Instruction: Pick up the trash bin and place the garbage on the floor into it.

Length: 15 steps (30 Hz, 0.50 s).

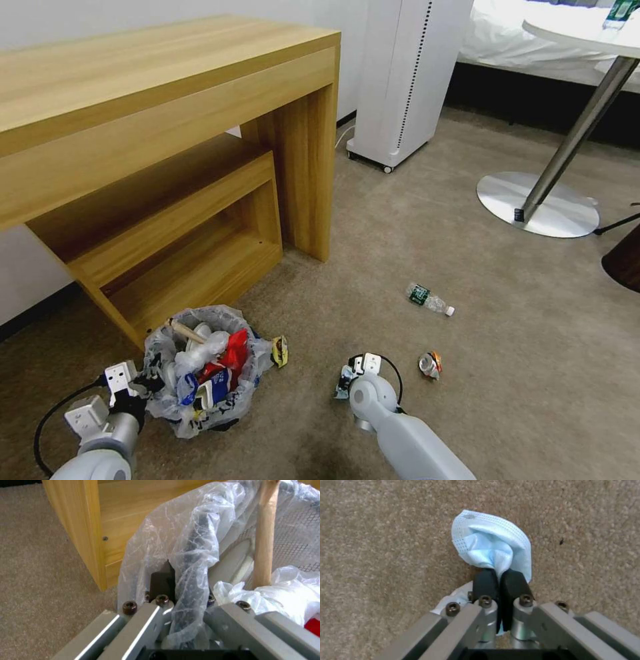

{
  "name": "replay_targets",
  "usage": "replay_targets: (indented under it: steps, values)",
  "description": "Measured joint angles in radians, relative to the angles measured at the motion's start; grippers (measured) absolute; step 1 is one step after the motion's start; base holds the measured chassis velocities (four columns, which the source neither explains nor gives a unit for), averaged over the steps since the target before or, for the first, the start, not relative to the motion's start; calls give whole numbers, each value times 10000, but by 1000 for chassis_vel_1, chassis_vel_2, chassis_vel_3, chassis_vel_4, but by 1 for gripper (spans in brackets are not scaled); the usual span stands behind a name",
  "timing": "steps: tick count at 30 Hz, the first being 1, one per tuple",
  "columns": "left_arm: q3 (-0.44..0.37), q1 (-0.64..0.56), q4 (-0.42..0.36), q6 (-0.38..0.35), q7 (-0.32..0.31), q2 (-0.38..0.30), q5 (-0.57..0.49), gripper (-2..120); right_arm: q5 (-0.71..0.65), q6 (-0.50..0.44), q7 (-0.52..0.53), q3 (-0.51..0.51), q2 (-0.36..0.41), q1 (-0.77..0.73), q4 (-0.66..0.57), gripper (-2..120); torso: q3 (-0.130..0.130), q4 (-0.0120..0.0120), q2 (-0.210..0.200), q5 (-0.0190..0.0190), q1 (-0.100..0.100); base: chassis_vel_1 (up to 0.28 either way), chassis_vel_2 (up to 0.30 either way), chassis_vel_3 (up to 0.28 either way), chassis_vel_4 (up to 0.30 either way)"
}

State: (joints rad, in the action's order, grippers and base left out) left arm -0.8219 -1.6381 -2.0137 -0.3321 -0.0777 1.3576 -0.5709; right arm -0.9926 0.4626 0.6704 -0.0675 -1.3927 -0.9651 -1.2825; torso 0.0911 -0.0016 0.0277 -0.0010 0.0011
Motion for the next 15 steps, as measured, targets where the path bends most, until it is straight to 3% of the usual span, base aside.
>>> replay_targets:
  steps: [10,15]
  values:
    - [-31,-77,-88,2,1,33,12,1,177,-316,-547,145,502,-354,-901,0,-1,-1,0,-2,0,0,0,0,0]
    - [-55,-131,-154,-6,-2,16,14,1,150,-656,-1150,592,1175,-831,-2642,0,-1,-2,0,0,0,0,0,0,0]
